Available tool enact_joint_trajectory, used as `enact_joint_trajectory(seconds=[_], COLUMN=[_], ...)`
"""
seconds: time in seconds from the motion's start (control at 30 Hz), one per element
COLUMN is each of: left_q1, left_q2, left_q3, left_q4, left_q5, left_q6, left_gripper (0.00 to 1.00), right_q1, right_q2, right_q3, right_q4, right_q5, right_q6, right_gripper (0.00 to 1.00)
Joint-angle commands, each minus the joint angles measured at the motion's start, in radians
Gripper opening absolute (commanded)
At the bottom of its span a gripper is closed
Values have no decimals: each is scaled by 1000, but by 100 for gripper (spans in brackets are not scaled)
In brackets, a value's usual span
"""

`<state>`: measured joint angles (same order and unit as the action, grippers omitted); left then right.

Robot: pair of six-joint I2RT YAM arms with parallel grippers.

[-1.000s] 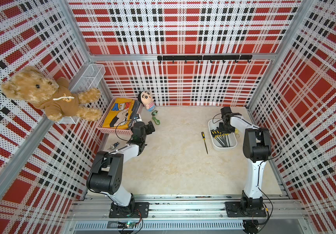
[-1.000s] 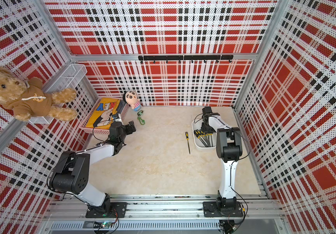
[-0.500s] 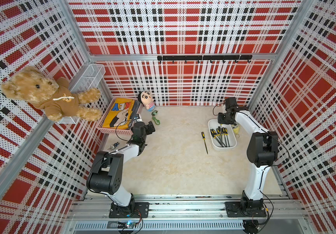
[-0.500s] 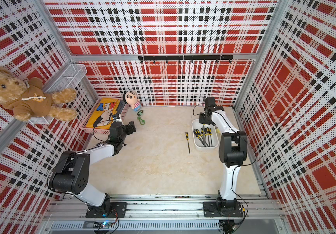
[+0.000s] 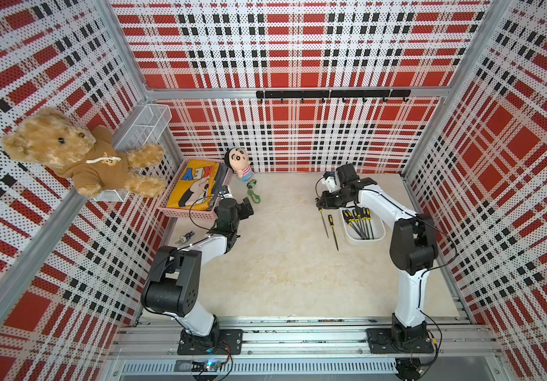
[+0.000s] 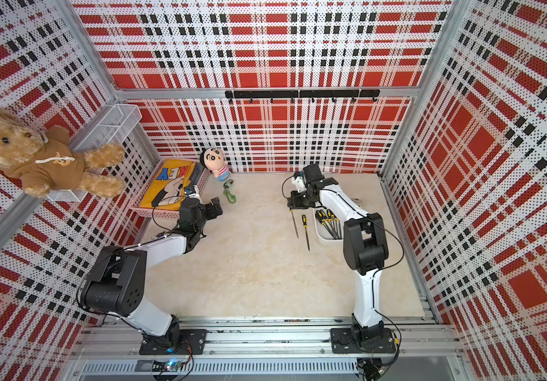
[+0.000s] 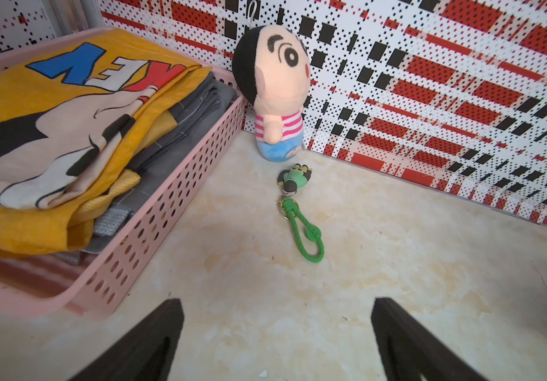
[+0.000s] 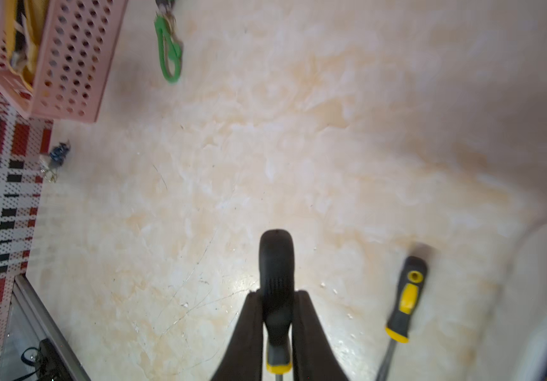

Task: Take the file tool out of the storage box
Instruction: Place the file tool at the center of the board.

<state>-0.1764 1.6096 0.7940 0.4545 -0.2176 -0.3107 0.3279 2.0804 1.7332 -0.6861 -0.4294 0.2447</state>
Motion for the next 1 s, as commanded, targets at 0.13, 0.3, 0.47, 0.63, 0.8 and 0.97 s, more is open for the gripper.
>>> enact_joint_trajectory(seconds=[0.13,0.3,0.47,0.63,0.8,0.97], left_q1=[-7,-5,-5,-5,-5,-5], left_q2=[-4,-4,3,6,7,9], left_q3=[21,23,25,30,33,32], left_q4=[-18,-17,-17,-17,-18,-17], left_q5=[-11,-10,-4,1,-1,3], left_q6=[8,12,10,8,11,9], left_gripper=[96,96,96,96,96,96], right_q1=[50,57,57,59,71,108], right_q2=[92,118,139,154,134,153], right_q3=[-23,-33,-21,-5,21,74], right_q4=[75,42,-6,-40,-52,-69], right_q5=[74,161,216,271,330,372], right_q6=[104,117,89,75,73,63], right_gripper=[6,9,23,33,36,37])
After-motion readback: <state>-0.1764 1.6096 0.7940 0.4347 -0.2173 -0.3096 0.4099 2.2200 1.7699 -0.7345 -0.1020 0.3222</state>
